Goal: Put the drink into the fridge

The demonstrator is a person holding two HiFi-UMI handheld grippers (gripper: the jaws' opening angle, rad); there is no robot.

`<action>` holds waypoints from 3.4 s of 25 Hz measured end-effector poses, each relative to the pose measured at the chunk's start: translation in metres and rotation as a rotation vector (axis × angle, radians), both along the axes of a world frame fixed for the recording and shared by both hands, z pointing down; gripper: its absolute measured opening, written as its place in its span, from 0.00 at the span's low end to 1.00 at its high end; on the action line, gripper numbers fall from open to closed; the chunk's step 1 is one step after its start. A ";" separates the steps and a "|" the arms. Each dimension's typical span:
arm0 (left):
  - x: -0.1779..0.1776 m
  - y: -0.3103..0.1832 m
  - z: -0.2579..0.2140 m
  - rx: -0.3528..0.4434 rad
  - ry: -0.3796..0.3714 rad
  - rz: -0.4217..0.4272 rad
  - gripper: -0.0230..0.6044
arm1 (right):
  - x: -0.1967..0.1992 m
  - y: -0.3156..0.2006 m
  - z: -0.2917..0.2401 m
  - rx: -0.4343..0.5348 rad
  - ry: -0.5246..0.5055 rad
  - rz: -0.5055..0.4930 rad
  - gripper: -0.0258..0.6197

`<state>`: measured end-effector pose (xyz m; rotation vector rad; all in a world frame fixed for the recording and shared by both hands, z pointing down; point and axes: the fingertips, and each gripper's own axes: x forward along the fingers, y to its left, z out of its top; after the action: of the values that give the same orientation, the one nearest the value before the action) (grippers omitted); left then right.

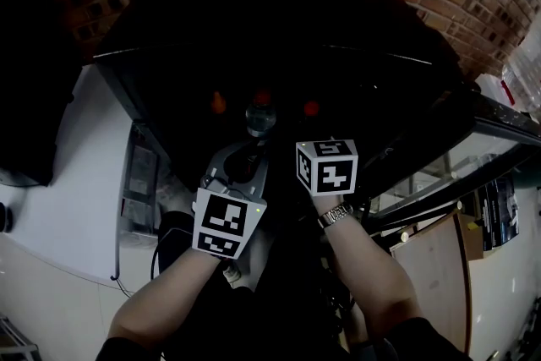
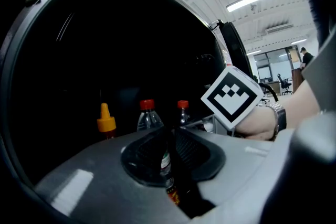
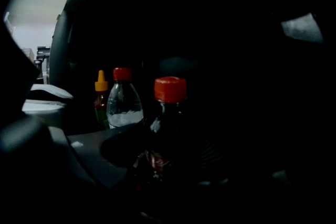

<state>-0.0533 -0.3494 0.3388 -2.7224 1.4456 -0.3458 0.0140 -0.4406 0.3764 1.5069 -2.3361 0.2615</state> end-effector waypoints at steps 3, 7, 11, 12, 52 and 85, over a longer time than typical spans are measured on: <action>-0.001 -0.003 0.001 -0.001 0.001 0.003 0.09 | -0.002 -0.002 0.002 -0.006 0.004 -0.010 0.51; 0.000 -0.008 -0.002 0.005 0.002 0.010 0.09 | -0.004 -0.006 0.002 -0.002 0.013 -0.021 0.52; -0.002 -0.009 -0.005 0.010 0.004 0.015 0.09 | -0.007 -0.007 0.002 -0.002 0.023 -0.023 0.52; -0.002 -0.009 -0.006 0.012 0.004 0.018 0.09 | -0.007 -0.007 0.002 -0.003 0.026 -0.022 0.52; 0.006 0.224 -0.067 0.130 0.120 0.076 0.07 | 0.003 0.308 -0.131 0.349 -0.099 -0.066 0.04; -0.025 0.366 -0.094 0.197 0.090 0.101 0.04 | -0.056 0.446 -0.145 0.405 -0.080 -0.137 0.04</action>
<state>-0.0783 0.0171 0.2452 -2.6686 1.2785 -0.0727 -0.0419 0.0054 0.2312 1.5171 -2.6598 -0.2034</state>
